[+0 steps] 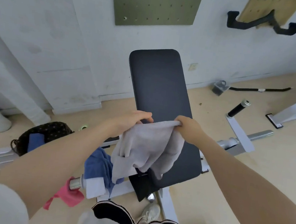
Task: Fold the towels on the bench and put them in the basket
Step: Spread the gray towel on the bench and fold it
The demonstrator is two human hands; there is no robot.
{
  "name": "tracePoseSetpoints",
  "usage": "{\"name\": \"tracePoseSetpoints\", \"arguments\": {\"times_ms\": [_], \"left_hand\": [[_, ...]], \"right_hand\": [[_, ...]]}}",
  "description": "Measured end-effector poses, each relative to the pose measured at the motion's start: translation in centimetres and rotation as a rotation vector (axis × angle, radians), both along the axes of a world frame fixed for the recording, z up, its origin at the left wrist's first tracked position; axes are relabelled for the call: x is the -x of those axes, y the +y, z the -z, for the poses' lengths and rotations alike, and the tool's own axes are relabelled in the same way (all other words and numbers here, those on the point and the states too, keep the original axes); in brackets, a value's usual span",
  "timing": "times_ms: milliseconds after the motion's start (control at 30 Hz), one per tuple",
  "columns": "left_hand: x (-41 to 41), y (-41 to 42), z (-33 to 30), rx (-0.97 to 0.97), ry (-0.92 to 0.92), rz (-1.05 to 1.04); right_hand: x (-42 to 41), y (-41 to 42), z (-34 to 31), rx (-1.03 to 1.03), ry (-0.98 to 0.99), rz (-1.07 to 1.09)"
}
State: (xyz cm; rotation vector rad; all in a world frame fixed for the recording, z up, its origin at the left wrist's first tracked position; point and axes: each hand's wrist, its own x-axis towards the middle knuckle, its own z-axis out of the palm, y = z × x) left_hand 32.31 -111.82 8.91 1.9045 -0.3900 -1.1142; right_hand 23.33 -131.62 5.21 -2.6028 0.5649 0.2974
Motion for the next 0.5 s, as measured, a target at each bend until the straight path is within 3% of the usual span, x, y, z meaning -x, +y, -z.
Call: {"name": "tracePoseSetpoints", "arguments": {"times_ms": [133,233,333,500], "left_hand": [[-1.6,-2.4,0.4,-0.105,0.039,0.298],[-3.1,-4.8,-0.4,-0.022,-0.204,0.33],[-4.0,-6.8,-1.3,0.018,-0.508,0.37],[-3.7,-9.8,-1.8,0.06,-0.563,0.464]], "right_hand": [[-2.8,0.2,-3.1,-0.361,-0.221,0.014],[-3.8,0.6,-3.9,-0.292,-0.221,-0.062],[-3.8,-0.8,-3.9,-0.27,-0.266,0.056],[-4.2,-2.5,-3.6,-0.317,-0.262,0.181]]}}
